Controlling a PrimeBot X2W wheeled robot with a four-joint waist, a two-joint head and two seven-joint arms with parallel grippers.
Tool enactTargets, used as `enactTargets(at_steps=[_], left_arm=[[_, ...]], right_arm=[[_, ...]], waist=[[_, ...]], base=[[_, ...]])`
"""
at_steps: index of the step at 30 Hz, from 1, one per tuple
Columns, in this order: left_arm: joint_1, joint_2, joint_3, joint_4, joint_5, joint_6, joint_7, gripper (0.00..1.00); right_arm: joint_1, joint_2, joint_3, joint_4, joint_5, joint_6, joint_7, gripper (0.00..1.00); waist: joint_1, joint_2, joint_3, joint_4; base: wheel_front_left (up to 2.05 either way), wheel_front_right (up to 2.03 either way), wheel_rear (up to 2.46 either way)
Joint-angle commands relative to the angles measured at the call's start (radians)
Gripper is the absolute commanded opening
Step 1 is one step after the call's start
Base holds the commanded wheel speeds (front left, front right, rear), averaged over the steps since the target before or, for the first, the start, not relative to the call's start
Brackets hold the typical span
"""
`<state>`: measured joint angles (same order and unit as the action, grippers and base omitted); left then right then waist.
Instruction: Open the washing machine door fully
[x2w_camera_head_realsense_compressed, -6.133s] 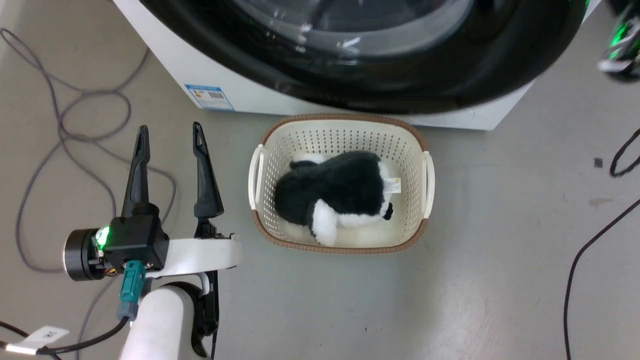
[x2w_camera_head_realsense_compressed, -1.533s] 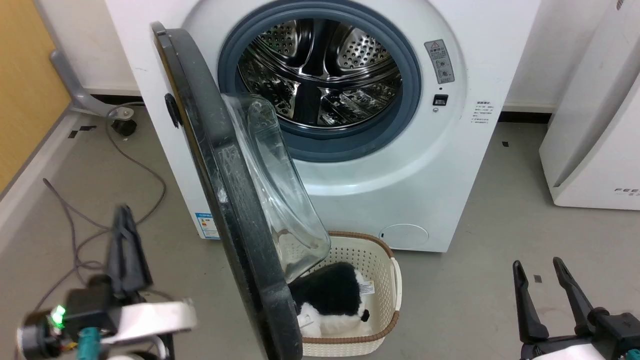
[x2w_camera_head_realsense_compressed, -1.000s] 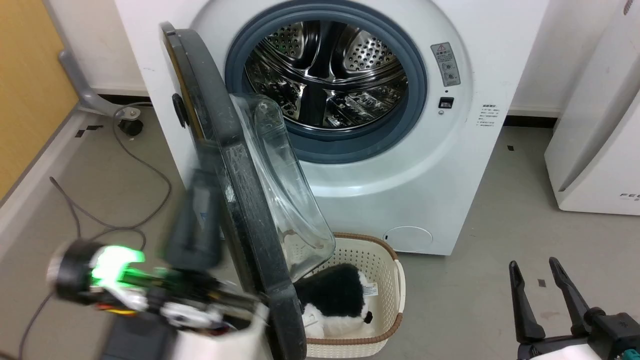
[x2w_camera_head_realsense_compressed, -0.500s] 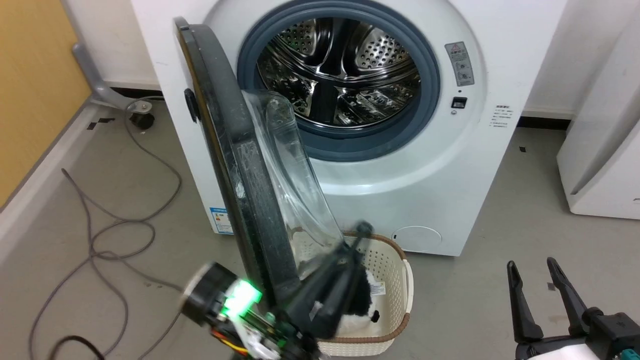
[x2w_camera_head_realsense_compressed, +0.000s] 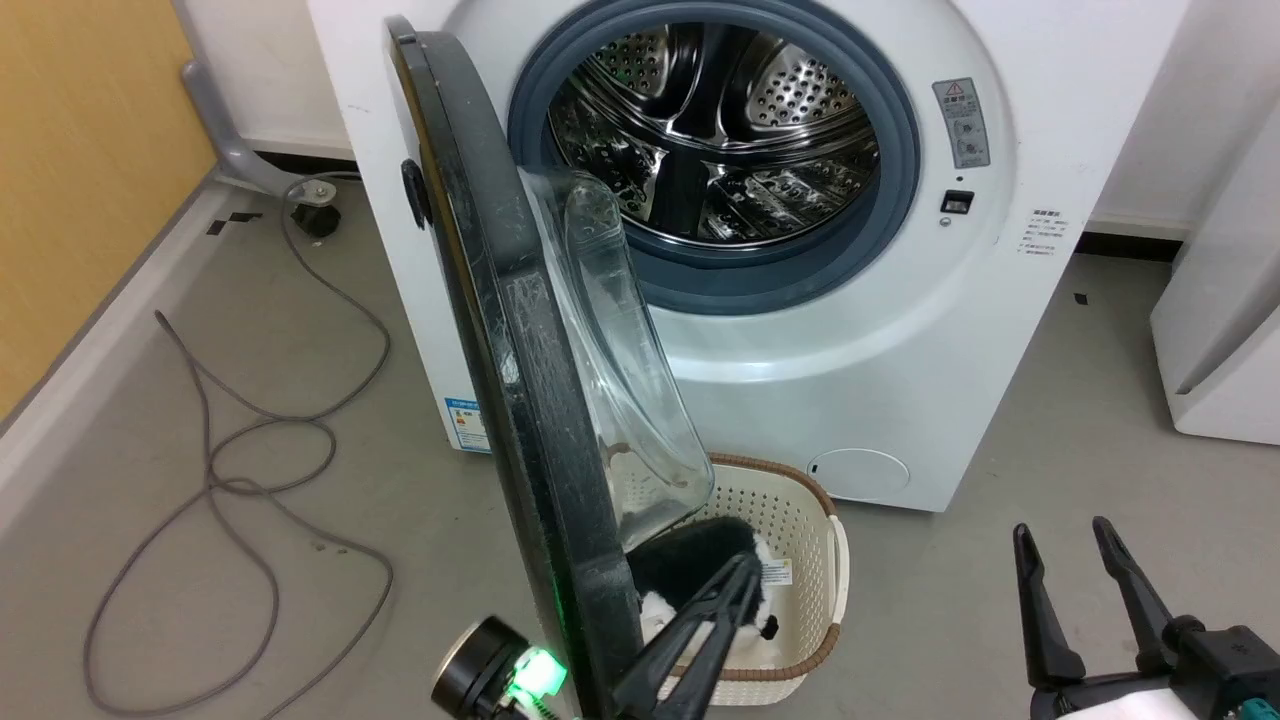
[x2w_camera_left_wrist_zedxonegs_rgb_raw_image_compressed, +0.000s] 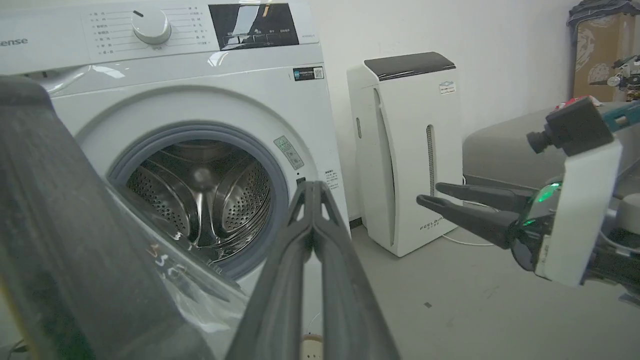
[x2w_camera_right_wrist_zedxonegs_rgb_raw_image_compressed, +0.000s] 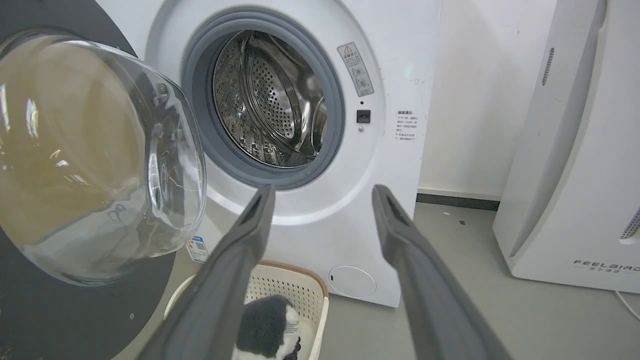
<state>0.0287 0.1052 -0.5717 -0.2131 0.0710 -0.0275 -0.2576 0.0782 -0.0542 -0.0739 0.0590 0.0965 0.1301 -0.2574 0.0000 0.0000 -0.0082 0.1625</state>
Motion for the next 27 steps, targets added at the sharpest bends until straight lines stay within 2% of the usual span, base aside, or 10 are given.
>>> enactTargets(at_steps=[1,4,10,20,27], left_arm=[[0.016,-0.002,0.008,0.023,-0.01,0.014,-0.004,0.0],[0.023,-0.005,0.028,0.073,-0.024,0.037,-0.004,0.0],[0.025,0.002,0.049,0.137,-0.046,0.051,-0.004,0.0],[0.036,0.021,0.083,0.143,-0.062,0.085,-0.004,0.0],[0.067,0.056,0.131,0.134,-0.073,0.122,-0.004,0.0]], right_arm=[[0.0,0.004,0.003,0.005,-0.002,0.001,-0.004,1.0],[-0.001,0.004,0.002,0.008,-0.001,0.001,-0.004,1.0],[0.001,0.004,-0.001,0.012,0.001,0.001,-0.004,1.0],[0.002,0.004,-0.008,0.014,0.006,0.001,-0.004,1.0],[0.007,0.004,-0.007,0.015,0.016,0.001,-0.004,1.0]], waist=[[0.0,0.0,0.001,0.003],[0.0,0.0,0.003,0.011],[0.0,0.0,0.003,0.036],[0.0,0.0,-0.008,0.119],[0.0,0.0,-0.008,0.18]], base=[[0.0,0.0,0.0],[0.0,0.0,0.0],[0.0,0.0,0.0],[0.0,0.0,0.0],[0.0,0.0,0.0]])
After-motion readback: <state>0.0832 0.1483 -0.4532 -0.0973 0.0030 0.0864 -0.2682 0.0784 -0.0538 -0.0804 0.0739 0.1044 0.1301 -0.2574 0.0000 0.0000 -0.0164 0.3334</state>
